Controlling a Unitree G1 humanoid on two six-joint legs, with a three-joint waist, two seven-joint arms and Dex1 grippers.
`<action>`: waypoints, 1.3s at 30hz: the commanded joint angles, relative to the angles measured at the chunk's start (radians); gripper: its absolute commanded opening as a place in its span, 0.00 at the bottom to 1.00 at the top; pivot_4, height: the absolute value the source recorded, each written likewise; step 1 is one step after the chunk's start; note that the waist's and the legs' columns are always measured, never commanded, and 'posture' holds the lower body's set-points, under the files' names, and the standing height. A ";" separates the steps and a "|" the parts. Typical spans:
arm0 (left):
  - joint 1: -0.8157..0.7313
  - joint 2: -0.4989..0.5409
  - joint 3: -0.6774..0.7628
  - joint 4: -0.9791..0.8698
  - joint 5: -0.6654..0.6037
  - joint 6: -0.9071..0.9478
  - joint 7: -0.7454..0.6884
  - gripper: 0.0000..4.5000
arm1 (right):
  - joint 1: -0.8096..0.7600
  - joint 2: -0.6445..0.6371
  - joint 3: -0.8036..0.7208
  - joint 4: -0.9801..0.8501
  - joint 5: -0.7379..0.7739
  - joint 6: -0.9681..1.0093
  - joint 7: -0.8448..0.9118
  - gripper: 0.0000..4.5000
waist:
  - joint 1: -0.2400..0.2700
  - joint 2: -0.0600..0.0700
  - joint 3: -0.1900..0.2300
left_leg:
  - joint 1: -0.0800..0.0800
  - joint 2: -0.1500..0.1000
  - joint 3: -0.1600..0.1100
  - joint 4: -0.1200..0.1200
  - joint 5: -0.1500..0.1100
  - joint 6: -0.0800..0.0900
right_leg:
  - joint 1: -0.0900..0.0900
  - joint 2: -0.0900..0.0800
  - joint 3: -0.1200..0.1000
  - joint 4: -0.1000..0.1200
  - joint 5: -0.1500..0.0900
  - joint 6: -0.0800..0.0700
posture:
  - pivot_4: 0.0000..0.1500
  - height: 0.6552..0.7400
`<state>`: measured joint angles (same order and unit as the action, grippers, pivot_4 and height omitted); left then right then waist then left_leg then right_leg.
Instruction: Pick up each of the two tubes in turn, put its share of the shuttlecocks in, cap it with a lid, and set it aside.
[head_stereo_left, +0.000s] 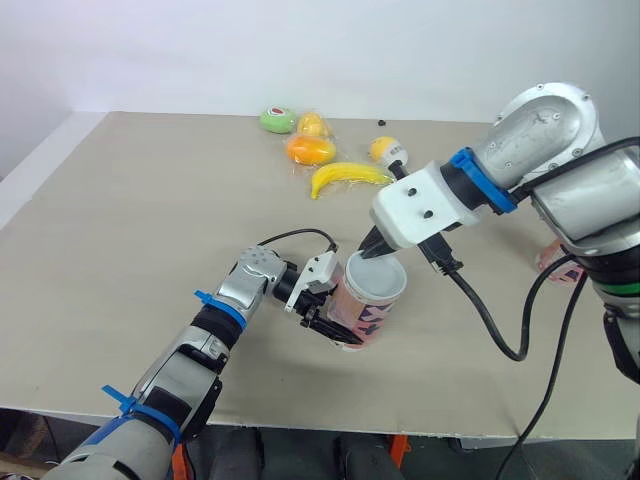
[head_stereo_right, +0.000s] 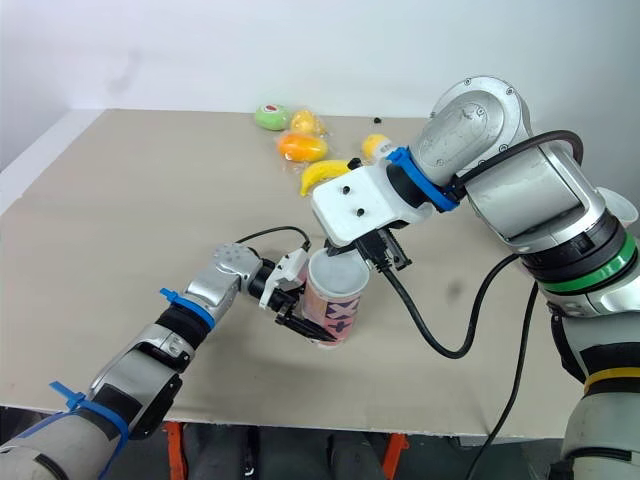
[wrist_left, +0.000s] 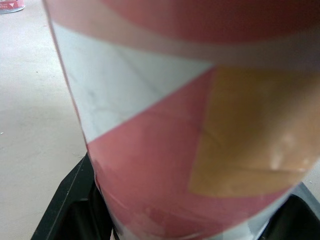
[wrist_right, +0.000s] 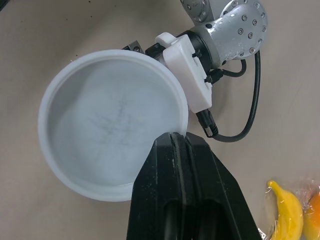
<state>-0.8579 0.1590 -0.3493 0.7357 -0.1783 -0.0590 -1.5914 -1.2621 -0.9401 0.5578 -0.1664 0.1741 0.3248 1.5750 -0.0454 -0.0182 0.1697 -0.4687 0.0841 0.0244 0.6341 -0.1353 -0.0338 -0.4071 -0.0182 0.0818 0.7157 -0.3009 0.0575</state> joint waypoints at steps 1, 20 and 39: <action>0.026 0.025 -0.012 0.043 0.043 0.012 -0.003 0.65 | -0.041 -0.029 -0.024 0.003 0.017 0.001 0.039 0.02 | 0.000 0.000 0.000 | 0.000 0.000 0.000 0.000 0.000 0.000 | 0.000 0.000 0.000 0.000 0.000 0.000 | 1.00 0.43; 0.019 0.035 0.001 0.048 0.041 0.016 0.007 0.65 | 0.043 -0.031 0.041 -0.081 -0.007 -0.037 0.039 0.38 | 0.000 -0.001 -0.001 | 0.001 0.000 0.000 -0.001 0.000 0.000 | 0.001 0.000 0.000 0.000 -0.001 -0.001 | 1.00 0.43; 0.024 0.031 0.001 0.045 0.043 0.019 0.007 0.65 | 0.018 -0.026 -0.149 -0.046 0.250 0.204 0.039 0.74 | -0.001 -0.001 -0.002 | 0.005 0.002 0.001 -0.001 0.000 -0.001 | 0.002 0.000 0.000 0.000 0.000 -0.002 | 1.00 0.43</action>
<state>-0.8556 0.1693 -0.3382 0.7405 -0.1761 -0.0588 -1.5956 -1.2325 -0.9441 0.4379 -0.1881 0.3798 0.5159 1.5751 -0.0461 -0.0197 0.1678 -0.4634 0.0856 0.0257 0.6323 -0.1361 -0.0348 -0.4054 -0.0180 0.0822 0.7154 -0.3012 0.0548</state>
